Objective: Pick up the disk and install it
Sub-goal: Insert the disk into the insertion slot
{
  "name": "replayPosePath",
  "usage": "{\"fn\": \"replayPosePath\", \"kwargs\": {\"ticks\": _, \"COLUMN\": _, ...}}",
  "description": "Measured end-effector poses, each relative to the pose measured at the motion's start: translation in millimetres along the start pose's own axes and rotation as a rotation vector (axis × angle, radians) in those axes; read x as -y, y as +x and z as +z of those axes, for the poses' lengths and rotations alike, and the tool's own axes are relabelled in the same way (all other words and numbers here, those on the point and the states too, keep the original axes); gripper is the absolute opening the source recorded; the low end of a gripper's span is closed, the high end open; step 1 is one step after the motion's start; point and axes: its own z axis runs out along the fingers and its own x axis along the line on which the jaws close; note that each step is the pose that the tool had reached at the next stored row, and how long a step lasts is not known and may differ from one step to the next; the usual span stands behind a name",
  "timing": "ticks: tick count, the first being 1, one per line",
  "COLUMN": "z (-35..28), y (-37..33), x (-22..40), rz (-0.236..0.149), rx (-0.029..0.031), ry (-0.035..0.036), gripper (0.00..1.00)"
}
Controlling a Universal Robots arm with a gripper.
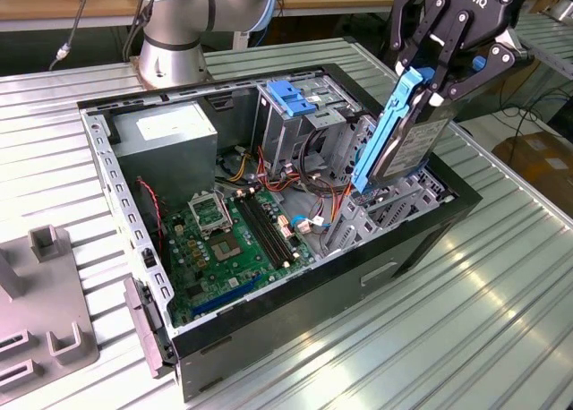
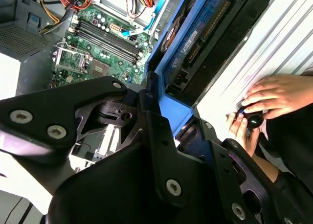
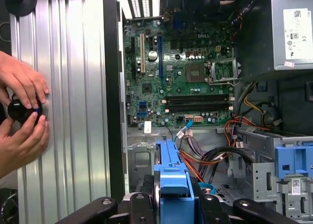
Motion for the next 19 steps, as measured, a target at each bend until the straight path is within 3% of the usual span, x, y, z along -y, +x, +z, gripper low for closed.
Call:
{"fn": "replayPosePath", "kwargs": {"ticks": 4, "z": 3.8, "y": -0.2, "x": 2.9, "rz": 0.000, "rx": 0.0000, "ry": 0.0004, "gripper": 0.37}}
{"fn": "replayPosePath", "kwargs": {"ticks": 11, "z": 10.7, "y": -1.0, "x": 15.2, "rz": -0.003, "rx": -0.0002, "ry": 0.0009, "gripper": 0.37}}
{"fn": "replayPosePath", "kwargs": {"ticks": 15, "z": 14.8, "y": -1.0, "x": 15.6, "rz": -0.006, "rx": 0.0005, "ry": 0.0092, "gripper": 0.37}}
{"fn": "replayPosePath", "kwargs": {"ticks": 17, "z": 17.0, "y": -1.0, "x": 15.6, "rz": -0.008, "rx": 0.0008, "ry": 0.0179, "gripper": 0.37}}
{"fn": "replayPosePath", "kwargs": {"ticks": 19, "z": 17.7, "y": -1.0, "x": 14.8, "rz": -0.017, "rx": 0.0011, "ry": 0.0204, "gripper": 0.37}}
